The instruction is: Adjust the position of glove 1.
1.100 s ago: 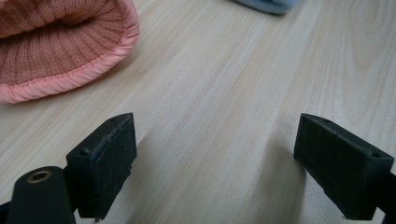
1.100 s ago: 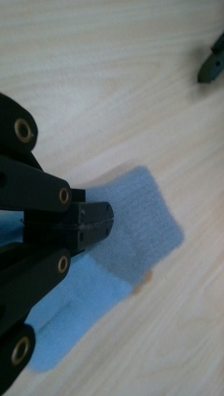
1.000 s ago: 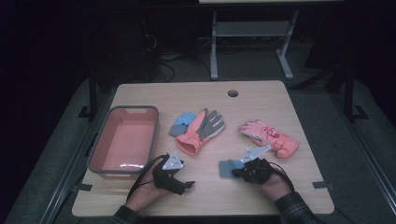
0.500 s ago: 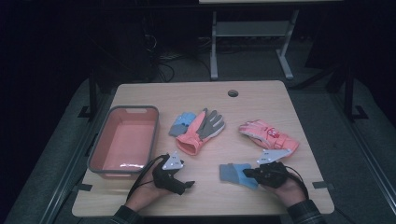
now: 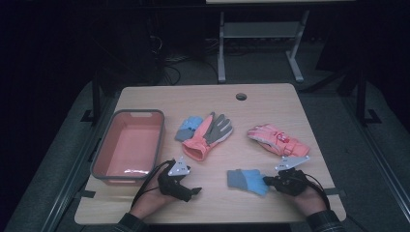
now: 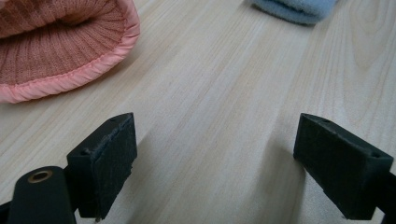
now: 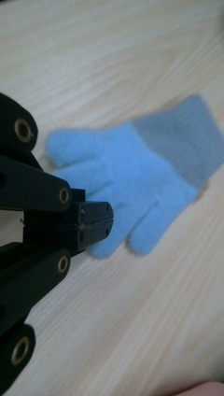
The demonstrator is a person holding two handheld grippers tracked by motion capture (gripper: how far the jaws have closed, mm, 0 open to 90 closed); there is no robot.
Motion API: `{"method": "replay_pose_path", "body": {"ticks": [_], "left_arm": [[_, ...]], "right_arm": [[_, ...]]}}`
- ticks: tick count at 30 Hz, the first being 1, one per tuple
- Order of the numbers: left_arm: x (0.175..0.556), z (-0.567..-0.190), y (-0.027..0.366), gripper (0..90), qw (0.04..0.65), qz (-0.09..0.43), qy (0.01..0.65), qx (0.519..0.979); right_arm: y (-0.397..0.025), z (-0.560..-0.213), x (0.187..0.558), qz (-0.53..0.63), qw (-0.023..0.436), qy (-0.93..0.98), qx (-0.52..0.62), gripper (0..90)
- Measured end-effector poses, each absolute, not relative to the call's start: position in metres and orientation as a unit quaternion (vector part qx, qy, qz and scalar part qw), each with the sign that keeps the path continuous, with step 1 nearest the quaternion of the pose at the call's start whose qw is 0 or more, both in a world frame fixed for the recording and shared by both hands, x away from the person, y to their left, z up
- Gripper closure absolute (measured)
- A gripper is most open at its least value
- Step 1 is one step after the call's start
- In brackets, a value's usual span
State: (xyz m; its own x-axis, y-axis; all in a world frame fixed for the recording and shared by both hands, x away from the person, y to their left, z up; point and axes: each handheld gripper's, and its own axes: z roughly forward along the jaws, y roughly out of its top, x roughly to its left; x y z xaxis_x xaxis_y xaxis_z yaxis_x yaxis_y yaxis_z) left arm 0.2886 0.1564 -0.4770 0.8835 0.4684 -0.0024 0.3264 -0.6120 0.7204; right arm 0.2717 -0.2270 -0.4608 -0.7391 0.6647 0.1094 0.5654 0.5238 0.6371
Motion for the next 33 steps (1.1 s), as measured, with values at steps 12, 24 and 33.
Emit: {"method": "replay_pose_path", "body": {"ticks": [12,24,33], "left_arm": [[0.289,-0.477,0.156,12.6,0.38,0.092,0.225,0.892],[0.289,-0.477,0.155,12.4,0.379,0.096,0.231,0.891],[0.288,-0.477,0.154,12.4,0.379,0.098,0.234,0.89]], "right_arm": [[-0.212,-0.465,0.309,0.348,0.081,0.867,0.348,90.0],[-0.197,-0.468,0.333,0.364,0.085,0.862,0.343,90.0],[-0.203,-0.462,0.327,0.375,0.092,0.853,0.352,78.8]]}}
